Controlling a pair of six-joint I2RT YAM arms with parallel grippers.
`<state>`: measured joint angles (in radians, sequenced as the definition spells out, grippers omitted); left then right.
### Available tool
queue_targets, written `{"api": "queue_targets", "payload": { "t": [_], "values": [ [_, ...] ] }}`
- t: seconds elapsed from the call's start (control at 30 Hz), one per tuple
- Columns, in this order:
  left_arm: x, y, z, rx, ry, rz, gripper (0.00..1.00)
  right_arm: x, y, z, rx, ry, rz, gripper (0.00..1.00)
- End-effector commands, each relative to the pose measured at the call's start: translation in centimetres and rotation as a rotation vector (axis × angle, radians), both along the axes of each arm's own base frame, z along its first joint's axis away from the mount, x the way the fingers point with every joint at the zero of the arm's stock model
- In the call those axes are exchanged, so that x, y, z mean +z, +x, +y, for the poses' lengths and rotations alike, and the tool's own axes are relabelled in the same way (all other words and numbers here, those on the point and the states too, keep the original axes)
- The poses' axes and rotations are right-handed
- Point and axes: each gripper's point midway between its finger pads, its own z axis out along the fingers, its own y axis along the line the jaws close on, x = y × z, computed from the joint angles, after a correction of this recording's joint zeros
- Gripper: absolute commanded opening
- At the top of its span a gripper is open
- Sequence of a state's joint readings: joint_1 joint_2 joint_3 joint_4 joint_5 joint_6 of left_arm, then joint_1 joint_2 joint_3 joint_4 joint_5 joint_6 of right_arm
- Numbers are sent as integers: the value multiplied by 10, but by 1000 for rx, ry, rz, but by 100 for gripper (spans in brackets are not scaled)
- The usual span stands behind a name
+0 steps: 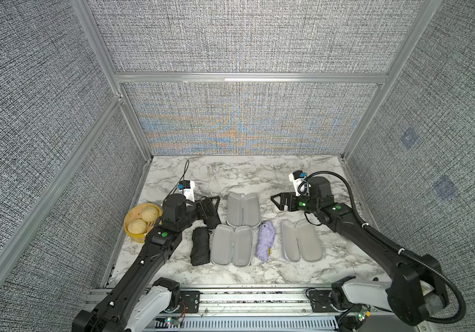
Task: Put umbrellas into zippered umbrella sleeves
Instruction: Pick up the umbrella from the center of the board.
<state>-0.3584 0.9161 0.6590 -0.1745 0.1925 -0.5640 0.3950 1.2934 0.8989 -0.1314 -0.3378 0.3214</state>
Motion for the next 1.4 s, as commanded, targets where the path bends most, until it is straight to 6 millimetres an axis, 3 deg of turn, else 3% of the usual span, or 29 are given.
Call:
{"api": "queue_targets", "payload": {
  "t": [0.0, 0.17, 0.3, 0.37, 0.7, 0.93, 1.07, 1.37],
  "values": [
    [-61, -42, 41, 118, 218, 266, 95, -2, -8, 19, 85, -33, 5, 99],
    [-90, -77, 61, 187, 278, 384, 91, -4, -21, 43, 170, -40, 6, 99],
    [-110, -90, 54, 165, 302, 460, 88, -6, -31, 52, 213, -26, 5, 99],
    [-117, -93, 62, 195, 362, 488, 84, -8, -35, 52, 217, -18, 2, 99],
    [-148, -93, 46, 100, 418, 570, 81, -14, -43, 48, 218, -23, 15, 99],
    [-165, -96, 46, 91, 457, 610, 78, -17, -46, 48, 221, -27, 35, 99],
    [-175, -102, 58, 127, 517, 647, 78, -18, -48, 45, 213, -27, 39, 99],
    [-185, -98, 50, 102, 534, 662, 75, -21, -53, 43, 213, -20, 46, 99]
  ]
}}
